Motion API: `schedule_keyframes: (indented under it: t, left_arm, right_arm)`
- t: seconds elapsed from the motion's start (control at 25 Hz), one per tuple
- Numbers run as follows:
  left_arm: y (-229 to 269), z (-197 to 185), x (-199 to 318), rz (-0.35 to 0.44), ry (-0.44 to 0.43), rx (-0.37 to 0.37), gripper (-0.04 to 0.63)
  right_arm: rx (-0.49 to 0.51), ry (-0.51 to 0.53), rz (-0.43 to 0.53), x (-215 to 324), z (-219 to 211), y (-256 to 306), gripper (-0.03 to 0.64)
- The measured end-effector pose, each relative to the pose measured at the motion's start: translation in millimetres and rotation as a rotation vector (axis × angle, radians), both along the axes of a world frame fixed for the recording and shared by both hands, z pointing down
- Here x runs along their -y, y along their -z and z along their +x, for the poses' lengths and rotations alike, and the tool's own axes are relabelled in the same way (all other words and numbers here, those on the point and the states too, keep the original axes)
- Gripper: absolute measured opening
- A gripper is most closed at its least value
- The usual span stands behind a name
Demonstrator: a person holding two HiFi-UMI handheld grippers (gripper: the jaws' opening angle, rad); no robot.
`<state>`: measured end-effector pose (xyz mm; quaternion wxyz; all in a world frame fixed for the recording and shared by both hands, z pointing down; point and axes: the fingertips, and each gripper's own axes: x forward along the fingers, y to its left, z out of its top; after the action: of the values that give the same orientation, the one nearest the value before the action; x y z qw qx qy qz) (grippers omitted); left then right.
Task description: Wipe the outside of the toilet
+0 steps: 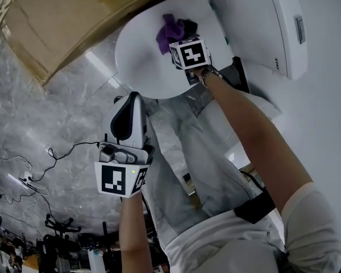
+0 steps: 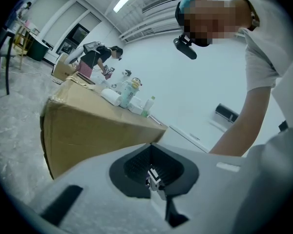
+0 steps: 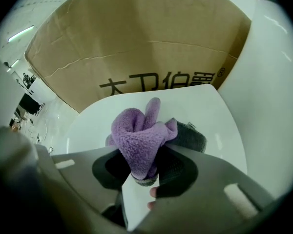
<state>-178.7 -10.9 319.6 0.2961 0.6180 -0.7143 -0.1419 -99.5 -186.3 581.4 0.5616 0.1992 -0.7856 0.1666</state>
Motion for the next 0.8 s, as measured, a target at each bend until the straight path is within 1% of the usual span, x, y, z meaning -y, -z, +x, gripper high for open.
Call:
schedule_keyframes:
  t: [0.2, 0.36, 0.52, 0.8]
  left_arm:
    - [-4, -11, -38, 0.0, 0.016, -0.01, 0.005]
    - [-7, -21, -68, -0.004, 0.029, -0.013, 0.005]
    - [-7, -31, -93, -0.001, 0.042, -0.007, 0.005]
    - [-4, -48, -133, 0.008, 0.07, -0.002, 0.005]
  right_arm:
    - [-0.004, 0.031, -0.017, -40, -22, -1, 0.121]
    - [0.006, 0.077, -0.021, -73, -39, -2, 0.121]
    - [-0.002, 0.085, -0.028, -104, -51, -3, 0.121]
    - [-0.006, 0.134, -0.044, -163, -75, -6, 0.121]
